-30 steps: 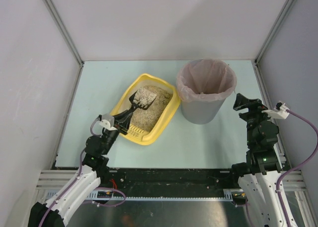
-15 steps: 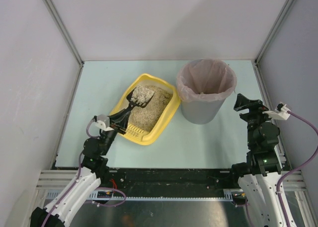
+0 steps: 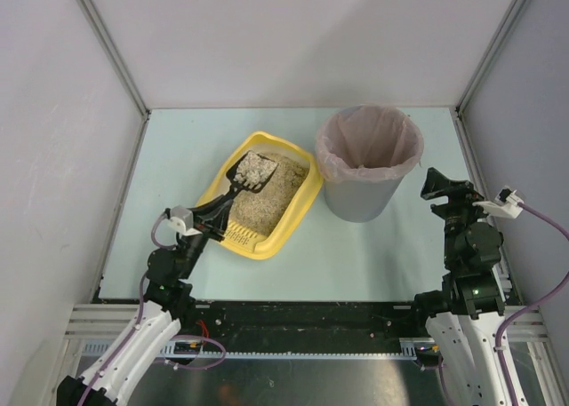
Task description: Clean the litter box
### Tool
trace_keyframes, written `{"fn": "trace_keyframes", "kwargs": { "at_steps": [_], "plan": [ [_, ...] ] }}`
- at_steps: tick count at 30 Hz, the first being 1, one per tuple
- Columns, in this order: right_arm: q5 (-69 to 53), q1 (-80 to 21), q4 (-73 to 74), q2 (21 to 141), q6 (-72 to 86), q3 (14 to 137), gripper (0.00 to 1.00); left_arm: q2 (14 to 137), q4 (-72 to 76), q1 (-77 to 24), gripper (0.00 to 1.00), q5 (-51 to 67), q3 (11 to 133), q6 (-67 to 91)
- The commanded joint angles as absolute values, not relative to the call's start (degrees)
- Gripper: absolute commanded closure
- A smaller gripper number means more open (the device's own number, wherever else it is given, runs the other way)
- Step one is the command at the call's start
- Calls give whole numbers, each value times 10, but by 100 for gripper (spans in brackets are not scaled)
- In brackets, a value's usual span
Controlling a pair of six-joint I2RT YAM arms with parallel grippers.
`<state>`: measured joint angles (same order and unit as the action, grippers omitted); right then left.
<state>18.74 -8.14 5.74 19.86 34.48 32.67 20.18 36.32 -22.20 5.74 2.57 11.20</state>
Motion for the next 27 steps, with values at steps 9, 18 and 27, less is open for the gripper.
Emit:
{"fn": "trace_keyframes", "kwargs": {
  "at_steps": [9, 18, 27],
  "plan": [
    [204, -82, 49, 201, 340, 329, 19, 232, 402, -216, 100, 87, 24, 129],
    [200, -82, 48, 213, 339, 329, 19, 203, 399, -214, 100, 47, 18, 128],
    [200, -82, 46, 214, 336, 329, 19, 215, 410, -213, 100, 106, 35, 126]
  ]
}}
